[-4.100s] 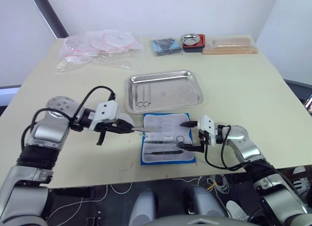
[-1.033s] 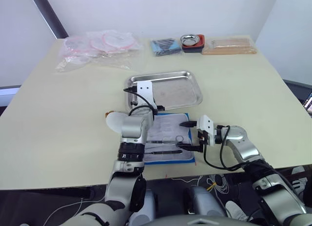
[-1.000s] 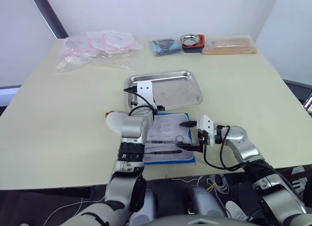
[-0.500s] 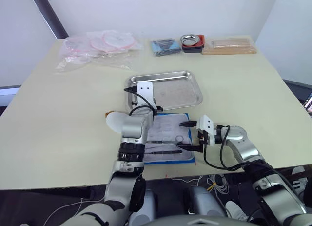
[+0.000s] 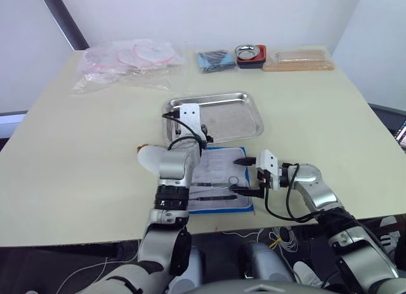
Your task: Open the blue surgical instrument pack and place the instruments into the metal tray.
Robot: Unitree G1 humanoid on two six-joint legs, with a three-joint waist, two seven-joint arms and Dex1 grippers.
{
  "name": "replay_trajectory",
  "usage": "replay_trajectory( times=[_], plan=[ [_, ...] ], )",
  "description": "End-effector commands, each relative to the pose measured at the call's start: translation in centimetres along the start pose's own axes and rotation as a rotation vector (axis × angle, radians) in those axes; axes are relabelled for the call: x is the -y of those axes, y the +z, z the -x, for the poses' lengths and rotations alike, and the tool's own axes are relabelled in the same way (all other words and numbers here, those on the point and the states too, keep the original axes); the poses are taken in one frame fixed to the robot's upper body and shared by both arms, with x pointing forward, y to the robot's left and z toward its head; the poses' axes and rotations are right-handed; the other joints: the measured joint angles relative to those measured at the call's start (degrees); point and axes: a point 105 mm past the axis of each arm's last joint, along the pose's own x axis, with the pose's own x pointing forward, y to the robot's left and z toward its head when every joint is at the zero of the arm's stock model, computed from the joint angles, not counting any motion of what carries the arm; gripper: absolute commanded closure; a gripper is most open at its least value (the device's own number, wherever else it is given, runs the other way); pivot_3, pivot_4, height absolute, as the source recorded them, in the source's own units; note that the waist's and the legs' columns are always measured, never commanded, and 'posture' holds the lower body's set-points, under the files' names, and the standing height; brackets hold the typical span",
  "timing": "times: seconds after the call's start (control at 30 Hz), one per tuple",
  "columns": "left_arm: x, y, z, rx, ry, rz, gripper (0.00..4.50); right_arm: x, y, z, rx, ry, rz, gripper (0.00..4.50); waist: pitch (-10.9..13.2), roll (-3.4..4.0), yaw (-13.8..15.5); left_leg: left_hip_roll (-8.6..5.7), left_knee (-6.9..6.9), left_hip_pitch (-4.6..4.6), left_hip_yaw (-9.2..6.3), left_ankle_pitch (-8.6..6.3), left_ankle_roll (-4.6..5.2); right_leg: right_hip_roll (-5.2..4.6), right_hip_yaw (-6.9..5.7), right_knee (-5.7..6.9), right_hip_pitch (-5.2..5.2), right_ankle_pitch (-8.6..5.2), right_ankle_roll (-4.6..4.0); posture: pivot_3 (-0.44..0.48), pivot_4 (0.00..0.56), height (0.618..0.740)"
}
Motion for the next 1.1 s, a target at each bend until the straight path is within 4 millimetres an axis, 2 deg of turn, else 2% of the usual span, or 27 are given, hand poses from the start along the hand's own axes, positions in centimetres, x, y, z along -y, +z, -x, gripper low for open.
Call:
replay_trajectory(
  times=[0.03,0.13,0.4,0.73,0.97,1.1],
  plan=[
    [0.3,4.0,0.9,0.173,-0.096,-0.037,2.95,-3.7,-7.1,0.2,-0.233,0.052,-0.177,0.0,0.0,0.0,0.0,0.0,0.0,0.0,0.0,0.0,0.0,0.0,0.0,0.0,0.0,0.0,0.0,0.0,0.15,0.74],
    [0.3,4.6,1.4,0.21,-0.186,-0.075,2.95,-3.7,-7.2,0.4,-0.238,0.055,-0.177,0.0,0.0,0.02,0.0,0.0,-0.01,0.0,-0.01,0.0,0.0,0.01,-0.01,0.0,-0.01,0.0,-0.01,0.0,0.15,0.74],
    [0.3,4.4,2.7,0.245,-0.35,-0.174,2.95,-3.9,-7.2,0.5,-0.238,0.065,-0.177,0.0,0.0,0.03,0.0,0.0,-0.02,0.0,0.0,0.0,0.0,-0.02,0.01,-0.02,-0.01,-0.01,-0.01,0.0,0.15,0.74],
    [0.2,4.0,5.5,0.315,-0.644,-0.253,2.95,-3.9,-7.1,0.2,-0.234,0.07,-0.172,0.0,0.0,0.06,-0.1,0.03,-0.06,-0.01,0.0,0.0,0.0,-0.04,0.01,-0.07,-0.02,-0.11,-0.19,0.0,0.15,0.74],
    [-2.0,2.7,8.2,0.239,-0.848,-0.315,2.95,-3.9,-7.2,0.4,-0.24,0.065,-0.173,0.0,0.1,0.17,0.0,0.06,-0.08,-0.01,-0.05,0.0,0.01,-0.12,0.03,-0.1,-0.04,-0.16,-0.27,0.0,0.15,0.74],
    [-3.3,1.3,10.5,0.199,-0.975,-0.428,2.95,-3.8,-7.3,0.5,-0.241,0.064,-0.173,0.0,0.2,0.2,-0.1,0.14,-0.11,-0.01,-0.07,-0.01,0.01,-0.17,0.16,-0.15,-0.09,-0.19,-0.33,0.0,0.15,0.74]
  ],
)
